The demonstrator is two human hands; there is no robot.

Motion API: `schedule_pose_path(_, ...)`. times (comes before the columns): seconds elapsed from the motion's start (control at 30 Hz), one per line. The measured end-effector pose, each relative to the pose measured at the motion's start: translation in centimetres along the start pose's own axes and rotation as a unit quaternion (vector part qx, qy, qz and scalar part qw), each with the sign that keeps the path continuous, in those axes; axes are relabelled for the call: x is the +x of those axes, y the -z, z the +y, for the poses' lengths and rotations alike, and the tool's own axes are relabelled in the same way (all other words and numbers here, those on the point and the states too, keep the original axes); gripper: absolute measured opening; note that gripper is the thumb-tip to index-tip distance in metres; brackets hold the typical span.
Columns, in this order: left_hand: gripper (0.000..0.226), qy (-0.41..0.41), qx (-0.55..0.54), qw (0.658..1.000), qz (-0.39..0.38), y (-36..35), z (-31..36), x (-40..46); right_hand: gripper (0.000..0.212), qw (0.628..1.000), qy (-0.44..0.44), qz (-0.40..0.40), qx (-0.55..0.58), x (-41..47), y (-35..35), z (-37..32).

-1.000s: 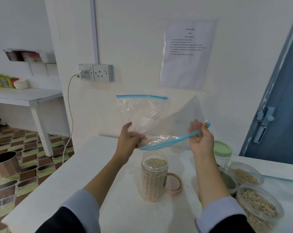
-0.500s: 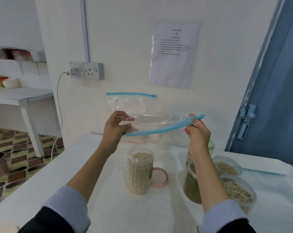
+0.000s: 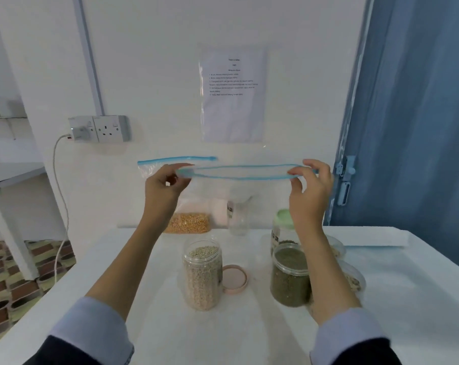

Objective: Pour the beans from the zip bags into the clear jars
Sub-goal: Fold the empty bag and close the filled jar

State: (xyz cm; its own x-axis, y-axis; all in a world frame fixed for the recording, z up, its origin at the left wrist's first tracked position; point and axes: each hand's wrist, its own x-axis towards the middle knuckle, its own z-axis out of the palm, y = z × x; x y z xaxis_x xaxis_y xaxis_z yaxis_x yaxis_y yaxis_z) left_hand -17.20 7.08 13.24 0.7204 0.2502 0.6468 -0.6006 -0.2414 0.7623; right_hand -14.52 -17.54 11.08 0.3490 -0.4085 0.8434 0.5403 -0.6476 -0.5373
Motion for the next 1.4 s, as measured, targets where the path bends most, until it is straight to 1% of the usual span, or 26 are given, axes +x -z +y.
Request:
schedule_pose_path(0.07,0.017,-0.005,0.001,1.000,0.026,-0.7,0.7,0.5,0.025,0.999,0.027,0.028,0.006,0.8,1.1,-0.2)
schedule_pose_path(0.13,0.017,-0.020,0.022,0.998,0.046,-1.5,1.5,0.9,0.026,0.998,0.044,0.029,0.024,2.1,1.9,-0.3)
schedule_pose_path(0.2,0.016,-0.036,0.025,0.998,0.047,-2.4,2.2,1.1,0.028,0.998,0.031,0.018,0.053,3.6,2.8,0.2)
schedule_pose_path(0.27,0.015,-0.027,0.004,0.999,0.033,-3.7,2.8,1.1,0.033,0.995,0.013,0.000,0.101,5.3,3.9,0.8)
schedule_pose_path(0.33,0.018,-0.020,-0.007,0.999,0.033,-5.6,3.2,0.7,0.040,0.985,-0.001,-0.045,0.166,6.9,5.7,1.4)
schedule_pose_path(0.4,0.018,-0.021,-0.024,0.998,0.046,-8.1,3.4,0.3,0.042,0.967,-0.015,-0.088,0.238,8.3,8.0,2.1)
schedule_pose_path(0.43,0.018,-0.019,-0.036,0.998,0.053,-9.7,3.6,0.1,0.043,0.956,-0.027,-0.090,0.278,9.1,9.1,2.8)
schedule_pose_path(0.47,0.019,-0.012,-0.048,0.997,0.063,-11.3,3.7,-0.1,0.046,0.942,-0.057,-0.082,0.322,9.9,10.2,3.7)
schedule_pose_path(0.53,0.021,0.001,-0.064,0.994,0.093,-14.7,4.3,-0.4,0.053,0.901,-0.136,-0.069,0.406,11.8,12.3,5.6)
schedule_pose_path(0.57,0.021,0.007,-0.066,0.993,0.100,-16.5,4.8,-0.6,0.058,0.892,-0.158,-0.071,0.418,12.8,13.3,7.0)
schedule_pose_path(0.63,0.022,0.032,-0.075,0.991,0.103,-20.1,5.5,-1.0,0.062,0.901,-0.172,-0.095,0.388,14.5,14.9,10.0)
schedule_pose_path(0.67,0.022,0.049,-0.091,0.989,0.106,-21.8,5.8,-1.1,0.058,0.906,-0.175,-0.112,0.368,15.1,15.6,11.5)
schedule_pose_path(0.7,0.022,0.069,-0.110,0.985,0.112,-23.3,6.1,-1.2,0.048,0.910,-0.180,-0.137,0.348,15.5,16.1,12.7)
schedule_pose_path(0.77,0.023,0.109,-0.143,0.976,0.120,-25.9,6.7,-1.5,0.018,0.917,-0.183,-0.189,0.301,15.9,16.8,15.0)
schedule_pose_path(0.8,0.023,0.124,-0.156,0.972,0.124,-27.0,7.0,-1.6,0.006,0.921,-0.185,-0.199,0.280,16.0,17.1,15.7)
schedule_pose_path(0.87,0.023,0.144,-0.158,0.968,0.130,-28.6,7.1,-1.8,0.020,0.933,-0.194,-0.178,0.243,16.4,17.5,17.3)
schedule_pose_path(0.93,0.025,0.156,-0.116,0.974,0.118,-30.1,6.7,-2.0,0.031,0.954,-0.185,-0.162,0.173,16.9,18.0,18.9)
schedule_pose_path(1.0,0.027,0.172,-0.056,0.979,0.095,-31.7,5.7,-2.4,0.035,0.963,-0.184,-0.165,0.108,17.0,18.3,21.2)
schedule_pose_path(1.03,0.026,0.182,-0.034,0.979,0.086,-32.5,5.1,-2.8,0.034,0.962,-0.198,-0.169,0.085,16.7,18.4,22.7)
schedule_pose_path(1.1,0.025,0.209,-0.018,0.975,0.071,-34.1,3.7,-3.7,0.034,0.956,-0.231,-0.175,0.033,15.6,18.4,25.7)
schedule_pose_path(1.2,0.041,0.245,0.000,0.969,0.044,-36.1,2.2,-5.0,0.035,0.936,-0.282,-0.205,-0.037,13.3,18.5,30.2)
schedule_pose_path(1.3,0.045,0.270,-0.001,0.963,-0.024,-37.3,1.5,-5.6,0.035,0.909,-0.336,-0.227,-0.094,11.2,19.3,34.1)
schedule_pose_path(1.37,0.043,0.279,0.039,0.956,-0.082,-38.2,1.0,-6.3,0.030,0.894,-0.358,-0.235,-0.130,10.2,20.0,35.8)
schedule_pose_path(1.4,0.040,0.274,0.062,0.955,-0.099,-38.7,0.6,-6.7,0.027,0.890,-0.361,-0.240,-0.142,9.8,20.3,36.5)
